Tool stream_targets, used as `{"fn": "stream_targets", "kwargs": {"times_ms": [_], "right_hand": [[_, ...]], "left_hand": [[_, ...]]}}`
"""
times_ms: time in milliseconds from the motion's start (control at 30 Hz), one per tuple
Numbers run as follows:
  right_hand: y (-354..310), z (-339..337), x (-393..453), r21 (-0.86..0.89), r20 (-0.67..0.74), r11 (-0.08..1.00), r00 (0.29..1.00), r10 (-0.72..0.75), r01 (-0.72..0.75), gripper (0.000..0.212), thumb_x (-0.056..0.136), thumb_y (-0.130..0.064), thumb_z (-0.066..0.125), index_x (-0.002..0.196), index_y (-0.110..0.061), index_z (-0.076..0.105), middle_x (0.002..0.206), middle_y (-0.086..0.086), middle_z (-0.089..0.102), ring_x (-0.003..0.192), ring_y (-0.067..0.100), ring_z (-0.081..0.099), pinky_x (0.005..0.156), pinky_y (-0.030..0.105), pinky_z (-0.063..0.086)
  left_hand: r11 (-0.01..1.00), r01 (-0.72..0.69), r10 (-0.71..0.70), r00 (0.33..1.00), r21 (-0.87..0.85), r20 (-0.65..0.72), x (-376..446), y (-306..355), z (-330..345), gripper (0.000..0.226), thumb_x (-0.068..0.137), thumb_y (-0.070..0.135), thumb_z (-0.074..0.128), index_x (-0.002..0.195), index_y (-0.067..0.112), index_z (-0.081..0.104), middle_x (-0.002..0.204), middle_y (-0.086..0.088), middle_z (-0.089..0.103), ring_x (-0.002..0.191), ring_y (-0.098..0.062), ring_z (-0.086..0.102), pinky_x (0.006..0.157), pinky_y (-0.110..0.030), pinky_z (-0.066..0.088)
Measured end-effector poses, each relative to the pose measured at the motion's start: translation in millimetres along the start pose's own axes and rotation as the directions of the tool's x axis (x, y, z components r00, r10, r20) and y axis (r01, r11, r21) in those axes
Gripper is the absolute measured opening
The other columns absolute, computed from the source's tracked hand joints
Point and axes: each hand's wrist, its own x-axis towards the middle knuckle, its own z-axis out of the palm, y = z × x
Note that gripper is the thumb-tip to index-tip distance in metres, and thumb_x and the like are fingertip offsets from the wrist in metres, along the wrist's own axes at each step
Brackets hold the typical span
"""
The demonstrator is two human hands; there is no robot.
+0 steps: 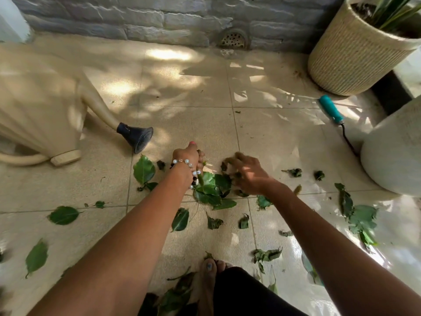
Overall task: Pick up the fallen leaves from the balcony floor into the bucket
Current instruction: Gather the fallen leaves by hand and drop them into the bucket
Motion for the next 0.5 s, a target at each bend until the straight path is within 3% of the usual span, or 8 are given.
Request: {"fn": "stream_targets", "kwargs": {"times_ms": [100,200,267,367,400,500], "right_hand": [[-3.2,22.3,-9.4,-0.086,-0.028,0.994,0.997,-0.07,0.068,0.079,0.095,-0.021,0.054,0.154,-0.03,0.003,0.162,0.003,-0.006,0.148,0.032,-0.007,0.12,0.051,0.014],[-12.6,28.2,-22.8,-0.086,-0.08,0.992,0.991,-0.103,0.096,0.069,0.097,-0.02,0.049,0.153,-0.038,0.011,0.163,0.001,-0.002,0.148,0.028,-0.006,0.12,0.049,0.018],[-17.8,26.2,-28.0,-0.105,-0.106,0.989,0.988,-0.116,0.105,0.062,0.098,-0.02,0.05,0.151,-0.036,0.023,0.161,0.003,0.008,0.146,0.028,0.006,0.117,0.048,0.025],[-17.9,28.3,-31.3,-0.211,-0.221,0.966,0.956,-0.192,0.146,0.044,0.097,-0.016,0.049,0.141,-0.017,0.047,0.143,0.01,0.043,0.13,0.026,0.038,0.102,0.042,0.045],[-15.1,30.5,-31.7,-0.164,-0.274,0.974,0.941,-0.199,0.158,0.036,0.096,-0.014,0.051,0.132,-0.012,0.056,0.131,0.011,0.053,0.118,0.023,0.048,0.094,0.037,0.05],[-10.0,21.1,-33.6,0.258,-0.404,0.964,0.914,0.04,0.071,0.018,0.093,-0.006,0.058,0.107,-0.005,0.068,0.103,0.004,0.062,0.079,0.005,0.058,0.066,0.009,0.051]], "left_hand": [[1.0,-0.01,0.011,1.0,-0.018,0.014,1.8,-0.8,0.7,0.045,0.101,0.037,0.046,0.07,0.007,0.057,0.038,0.004,0.049,0.027,-0.009,0.032,0.034,-0.012,0.026],[0.999,-0.038,0.038,0.999,-0.004,0.026,-1.1,-5.7,5.3,0.043,0.1,0.035,0.049,0.073,0.005,0.061,0.047,0.002,0.053,0.029,-0.008,0.034,0.033,-0.014,0.027],[0.999,-0.049,0.049,0.998,0.0,0.036,-4.5,-8.9,10.4,0.042,0.101,0.034,0.05,0.072,0.005,0.06,0.051,0.0,0.055,0.029,-0.008,0.035,0.032,-0.014,0.027],[0.997,-0.079,0.078,0.996,0.028,0.035,-8.5,-11.4,15.2,0.045,0.102,0.032,0.048,0.069,0.003,0.058,0.057,-0.004,0.057,0.028,-0.007,0.036,0.031,-0.013,0.027],[0.996,-0.087,0.086,0.995,0.026,0.045,-10.2,-11.3,16.1,0.045,0.102,0.032,0.048,0.07,0.002,0.058,0.059,-0.005,0.058,0.029,-0.007,0.037,0.031,-0.013,0.027],[0.996,-0.088,0.087,0.995,0.013,0.05,-14.2,-11.6,18.7,0.044,0.102,0.033,0.047,0.08,-0.003,0.061,0.064,-0.01,0.059,0.027,-0.007,0.04,0.031,-0.012,0.027]]}}
